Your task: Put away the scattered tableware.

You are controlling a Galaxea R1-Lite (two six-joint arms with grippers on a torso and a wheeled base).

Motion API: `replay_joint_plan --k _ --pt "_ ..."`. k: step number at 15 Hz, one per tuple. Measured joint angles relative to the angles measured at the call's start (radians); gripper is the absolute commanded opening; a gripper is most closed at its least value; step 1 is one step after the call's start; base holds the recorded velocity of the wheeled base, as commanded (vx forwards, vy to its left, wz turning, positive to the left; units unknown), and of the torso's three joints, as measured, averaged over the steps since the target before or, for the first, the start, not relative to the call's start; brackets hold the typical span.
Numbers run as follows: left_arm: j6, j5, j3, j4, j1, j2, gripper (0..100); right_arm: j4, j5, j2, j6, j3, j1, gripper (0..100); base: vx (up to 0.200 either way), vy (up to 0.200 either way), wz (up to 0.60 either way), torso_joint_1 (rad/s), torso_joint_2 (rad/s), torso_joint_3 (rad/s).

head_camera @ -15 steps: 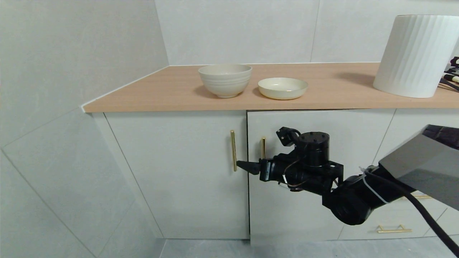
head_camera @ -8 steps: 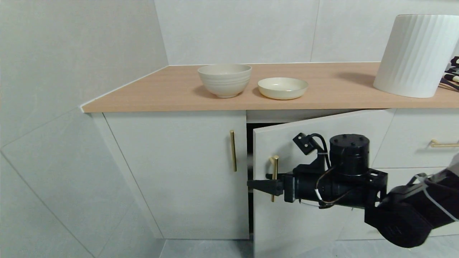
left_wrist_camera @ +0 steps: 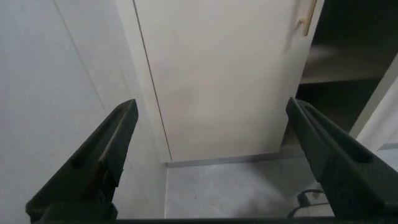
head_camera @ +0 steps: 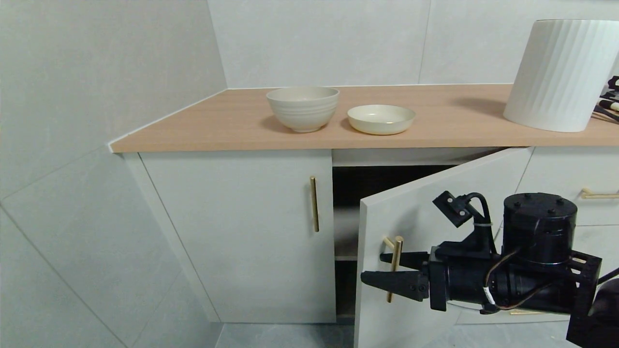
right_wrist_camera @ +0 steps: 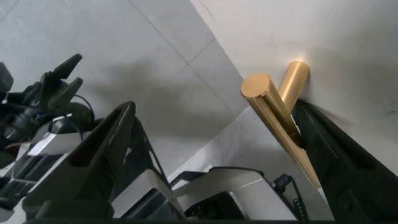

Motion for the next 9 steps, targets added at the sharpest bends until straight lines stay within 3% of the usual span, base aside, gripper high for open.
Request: replay_joint_plan --k 2,5,9 --pt "0.006 -0.022 0.0 -0.007 0.0 0.0 100 0.0 0.0 -0.007 0.0 0.005 0.0 100 0.0 0.0 0.0 0.0 0.0 0.0" --pt "0.015 -0.184 -0.053 -0.042 0.0 0.0 100 0.0 0.0 -0.01 -0.001 0.01 0.001 100 0.0 0.0 0.0 0.0 0.0 0.0" --pt "0.0 -0.382 -0.256 0.066 -0.004 0.092 100 0.001 -0.005 -0.009 -0.002 0.011 0.014 100 0.0 0.0 0.0 0.0 0.0 0.0"
